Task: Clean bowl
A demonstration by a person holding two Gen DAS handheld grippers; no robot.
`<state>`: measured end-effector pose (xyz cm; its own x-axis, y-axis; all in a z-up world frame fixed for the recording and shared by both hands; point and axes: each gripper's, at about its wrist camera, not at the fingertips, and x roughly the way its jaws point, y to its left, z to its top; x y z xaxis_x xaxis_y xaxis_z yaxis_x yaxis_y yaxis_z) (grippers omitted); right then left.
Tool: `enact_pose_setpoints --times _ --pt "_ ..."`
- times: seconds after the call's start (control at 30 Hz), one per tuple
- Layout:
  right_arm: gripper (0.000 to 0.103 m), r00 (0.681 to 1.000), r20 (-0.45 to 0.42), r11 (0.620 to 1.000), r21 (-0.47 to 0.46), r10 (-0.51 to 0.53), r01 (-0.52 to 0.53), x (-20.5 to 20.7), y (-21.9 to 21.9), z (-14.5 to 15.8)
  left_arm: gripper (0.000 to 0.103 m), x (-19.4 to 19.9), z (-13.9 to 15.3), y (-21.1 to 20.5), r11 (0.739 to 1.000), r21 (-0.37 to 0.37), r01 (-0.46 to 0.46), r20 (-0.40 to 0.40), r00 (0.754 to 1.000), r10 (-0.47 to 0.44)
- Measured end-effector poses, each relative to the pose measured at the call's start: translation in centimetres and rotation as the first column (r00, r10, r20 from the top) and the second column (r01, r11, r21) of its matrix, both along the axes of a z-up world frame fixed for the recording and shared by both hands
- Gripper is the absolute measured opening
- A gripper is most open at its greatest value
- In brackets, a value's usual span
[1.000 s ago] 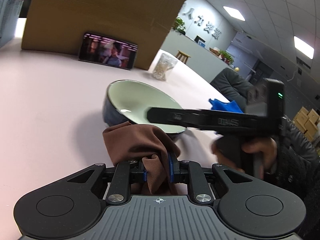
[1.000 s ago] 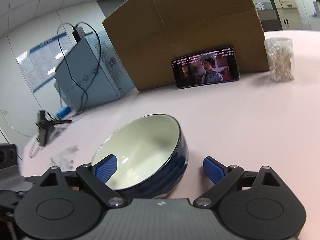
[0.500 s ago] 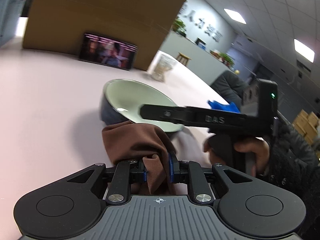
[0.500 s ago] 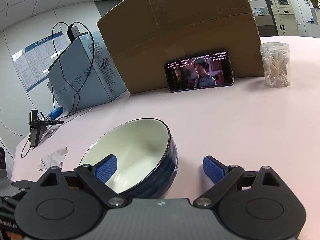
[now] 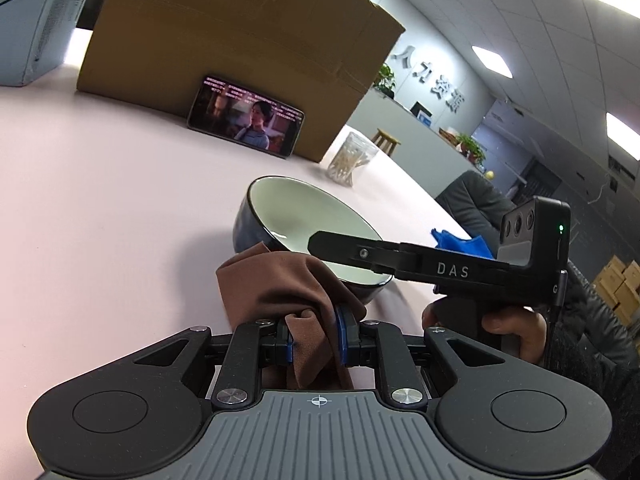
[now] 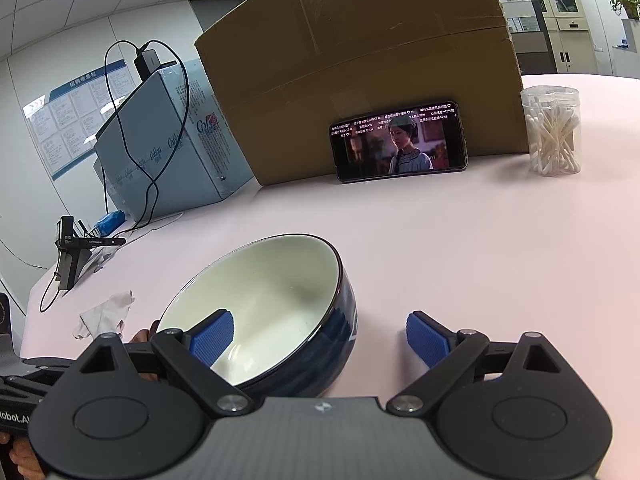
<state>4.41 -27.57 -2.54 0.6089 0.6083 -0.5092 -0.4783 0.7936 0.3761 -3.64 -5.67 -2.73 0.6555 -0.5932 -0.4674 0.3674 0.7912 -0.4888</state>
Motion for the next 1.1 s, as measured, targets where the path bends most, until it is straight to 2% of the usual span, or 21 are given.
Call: enact_pose_setpoints --times 0.27,0.63,0.9,1.0,1.1 --pt "0.096 1.000 0.001 1.000 -0.004 0.001 -0.001 0.0 0.1 0.0 0.018 0.1 -0.1 -1.7 0.997 0.010 0.083 -0.011 0.997 -0.083" --pt "0.096 1.000 0.002 1.000 -0.008 0.001 -0.001 -0.1 0.2 0.0 0.018 0.1 0.1 -0.2 1.000 0.010 0.010 0.004 1.000 -0.010" --pt "0.096 1.000 0.002 1.000 -0.008 0.002 -0.002 0.0 0.3 0.0 0.018 0.2 -0.4 -2.3 0.993 0.016 0.121 -0.028 0.992 -0.121" --pt "0.096 1.000 0.002 1.000 -0.008 0.002 -0.002 0.0 0.3 0.0 0.018 0.3 -0.4 -1.9 0.994 0.014 0.105 -0.025 0.994 -0.104" --pt "0.096 1.000 0.002 1.000 -0.008 0.002 -0.002 -0.1 0.2 0.0 0.018 0.4 -0.1 -0.7 0.999 0.017 0.050 -0.015 0.999 -0.049"
